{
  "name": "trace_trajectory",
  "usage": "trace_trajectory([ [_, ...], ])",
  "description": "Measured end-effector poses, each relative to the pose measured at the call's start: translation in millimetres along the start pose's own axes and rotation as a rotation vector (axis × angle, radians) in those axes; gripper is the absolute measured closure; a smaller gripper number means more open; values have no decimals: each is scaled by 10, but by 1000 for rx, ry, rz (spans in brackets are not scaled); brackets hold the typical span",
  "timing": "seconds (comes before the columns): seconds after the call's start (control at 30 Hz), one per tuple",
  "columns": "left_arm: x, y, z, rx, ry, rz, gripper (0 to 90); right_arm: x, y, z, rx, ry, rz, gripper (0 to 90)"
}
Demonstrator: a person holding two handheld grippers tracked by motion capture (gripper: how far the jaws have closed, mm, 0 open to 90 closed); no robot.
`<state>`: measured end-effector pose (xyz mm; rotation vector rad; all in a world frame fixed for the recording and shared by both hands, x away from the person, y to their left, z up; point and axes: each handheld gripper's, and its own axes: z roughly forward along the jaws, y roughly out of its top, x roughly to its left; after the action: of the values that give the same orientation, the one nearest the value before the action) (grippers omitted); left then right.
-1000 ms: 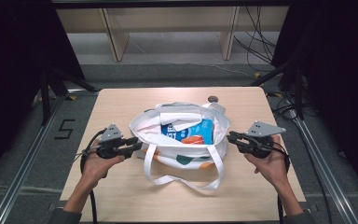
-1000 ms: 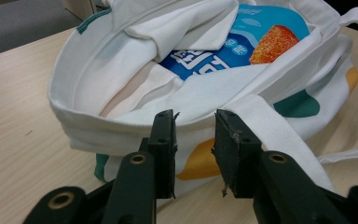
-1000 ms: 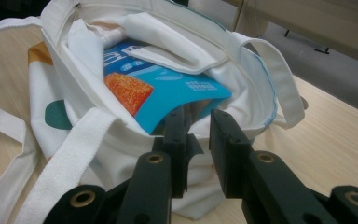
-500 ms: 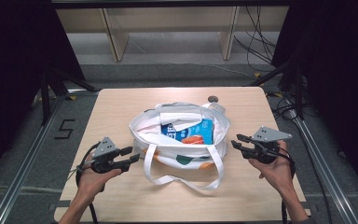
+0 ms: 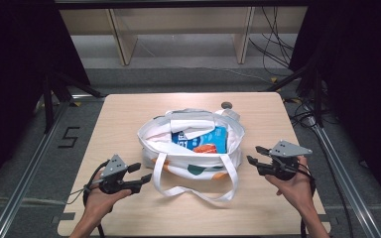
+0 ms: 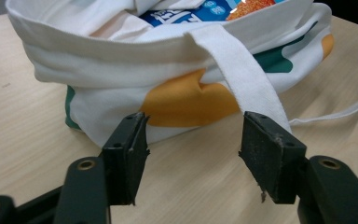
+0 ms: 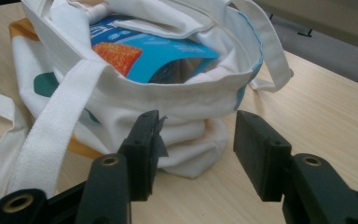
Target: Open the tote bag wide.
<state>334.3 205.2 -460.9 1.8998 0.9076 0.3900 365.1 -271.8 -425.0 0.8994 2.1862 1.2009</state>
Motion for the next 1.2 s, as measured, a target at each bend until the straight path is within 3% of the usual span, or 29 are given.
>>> trace_trajectory([
  [0.03,6,-15,-6,9,-3,9,382,22,-14,-15,9,5,25,497],
  [0.1,-19,-46,3,-6,7,-20,374,30,-37,-18,1,0,32,485],
  [0.13,-18,-60,-5,5,10,-13,369,17,-45,-14,-4,0,19,477],
  [0.17,-18,-60,-5,5,10,-13,362,38,-60,-20,5,-1,43,473],
  [0.2,-10,-68,-3,5,9,5,358,16,-68,-14,-9,-7,15,472],
  [0.27,-30,-101,-4,10,15,-19,349,27,-90,-17,3,0,36,460],
  [0.3,-28,-122,-8,17,13,-2,345,19,-100,-10,-4,-5,23,458],
  [0.37,-55,-157,-1,14,9,-36,341,37,-123,-21,14,1,54,456],
  [0.4,-60,-170,-11,26,16,-26,338,50,-135,-24,17,2,63,455],
  [0.47,-53,-177,-8,22,8,-5,335,34,-158,-26,11,-4,36,453],
  [0.57,-86,-199,-12,29,21,-14,330,45,-175,-27,15,2,51,451],
  [0.63,-74,-215,-19,33,19,8,328,49,-203,-31,9,-1,40,446],
  [0.7,-88,-236,-17,23,20,-14,328,98,-226,-43,31,5,88,443],
  [0.73,-78,-240,-25,28,20,-3,328,79,-236,-47,33,7,67,442],
  [0.87,-85,-267,-33,31,22,-16,327,85,-278,-45,28,11,62,439],
  [0.9,-86,-279,-34,34,21,-10,325,109,-296,-59,33,5,85,437],
  [1.03,-106,-310,-43,43,21,-6,324,101,-345,-71,31,13,72,423],
  [1.1,-123,-325,-47,47,16,-18,323,142,-360,-90,45,18,106,418],
  [1.13,-123,-331,-51,47,19,1,314,137,-378,-87,40,19,89,416],
  [1.2,-139,-340,-49,47,17,-13,311,131,-386,-77,27,16,70,414],
])
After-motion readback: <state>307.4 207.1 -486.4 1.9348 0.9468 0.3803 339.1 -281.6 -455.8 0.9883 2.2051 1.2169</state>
